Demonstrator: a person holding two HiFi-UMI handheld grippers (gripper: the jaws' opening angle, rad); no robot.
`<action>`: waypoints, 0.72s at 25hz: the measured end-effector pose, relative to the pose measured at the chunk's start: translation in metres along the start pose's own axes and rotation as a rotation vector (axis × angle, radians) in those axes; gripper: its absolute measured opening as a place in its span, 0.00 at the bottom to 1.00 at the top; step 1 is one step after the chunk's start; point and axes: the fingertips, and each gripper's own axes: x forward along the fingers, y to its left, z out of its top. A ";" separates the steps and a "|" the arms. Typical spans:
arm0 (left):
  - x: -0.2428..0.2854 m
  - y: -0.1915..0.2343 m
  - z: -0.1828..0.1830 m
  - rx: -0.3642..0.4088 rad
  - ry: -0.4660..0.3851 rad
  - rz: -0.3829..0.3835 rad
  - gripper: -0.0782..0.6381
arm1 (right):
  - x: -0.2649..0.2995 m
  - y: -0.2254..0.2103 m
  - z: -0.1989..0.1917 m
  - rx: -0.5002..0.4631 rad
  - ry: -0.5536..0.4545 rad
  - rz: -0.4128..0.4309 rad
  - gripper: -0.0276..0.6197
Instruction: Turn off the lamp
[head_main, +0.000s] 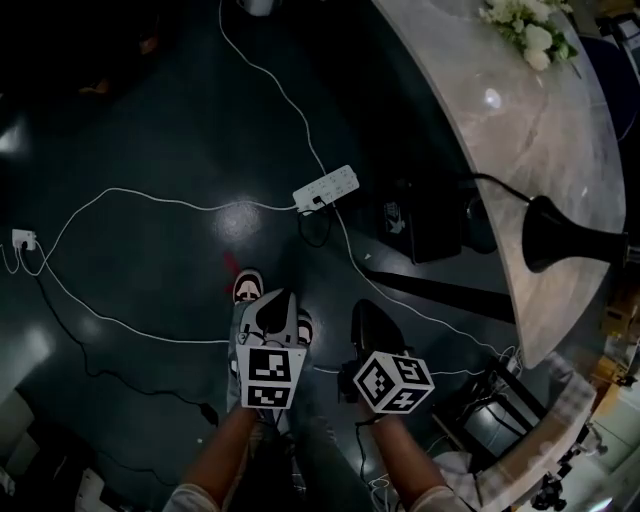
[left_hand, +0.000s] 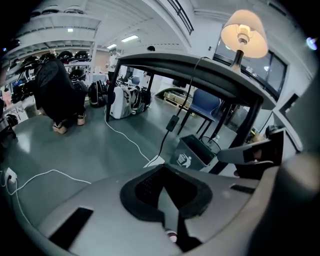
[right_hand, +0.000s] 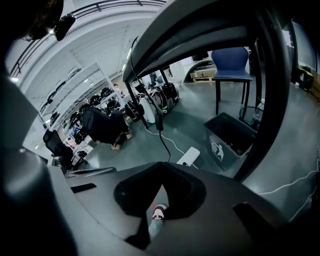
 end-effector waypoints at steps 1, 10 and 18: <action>0.000 -0.001 0.002 0.003 -0.002 -0.002 0.12 | 0.001 0.000 0.003 -0.004 -0.003 0.000 0.04; 0.010 -0.006 0.006 0.007 0.005 -0.027 0.12 | 0.017 -0.007 0.024 0.013 -0.028 0.008 0.04; 0.016 -0.007 0.004 -0.021 0.011 -0.047 0.12 | 0.035 -0.010 0.045 -0.012 -0.036 -0.015 0.05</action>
